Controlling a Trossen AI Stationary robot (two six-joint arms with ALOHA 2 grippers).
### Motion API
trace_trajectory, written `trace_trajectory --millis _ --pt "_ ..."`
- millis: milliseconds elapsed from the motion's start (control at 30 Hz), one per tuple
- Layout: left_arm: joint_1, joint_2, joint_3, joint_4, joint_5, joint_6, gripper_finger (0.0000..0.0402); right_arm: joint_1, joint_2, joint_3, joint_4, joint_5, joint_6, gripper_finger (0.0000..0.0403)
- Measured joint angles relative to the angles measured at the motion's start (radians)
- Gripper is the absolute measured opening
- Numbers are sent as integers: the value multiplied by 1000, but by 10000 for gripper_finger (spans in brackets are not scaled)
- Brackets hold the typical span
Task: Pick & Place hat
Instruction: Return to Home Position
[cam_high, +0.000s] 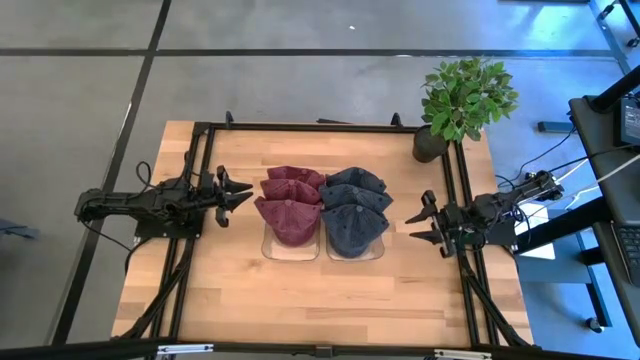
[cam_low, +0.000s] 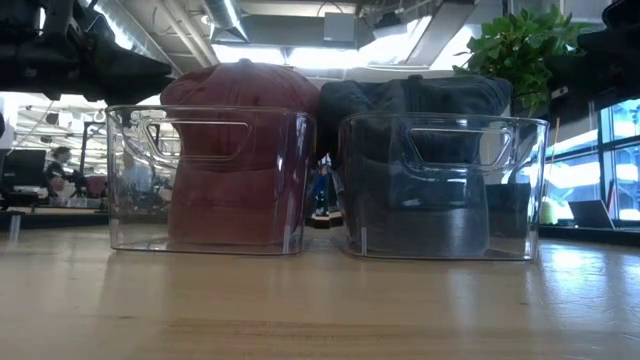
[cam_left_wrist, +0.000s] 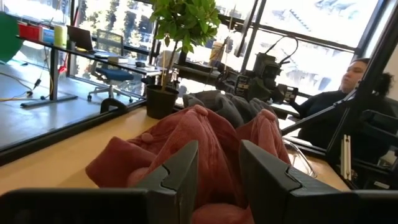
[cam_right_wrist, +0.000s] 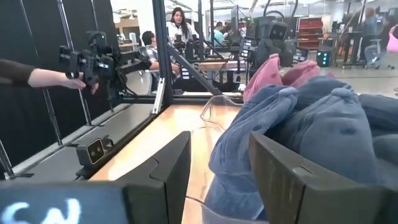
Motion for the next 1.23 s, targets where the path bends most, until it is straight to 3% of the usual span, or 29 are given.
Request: trace_trajectory --millis 133,267,1233 --pt "0 0 0 0 0 0 114 0 0 0 0 -1 -27 163" --pt "0 0 0 0 0 0 114 0 1 0 -1 -3 -155 163" --pt "0 0 0 -1 0 0 114 0 1 0 -1 -2 -155 163"
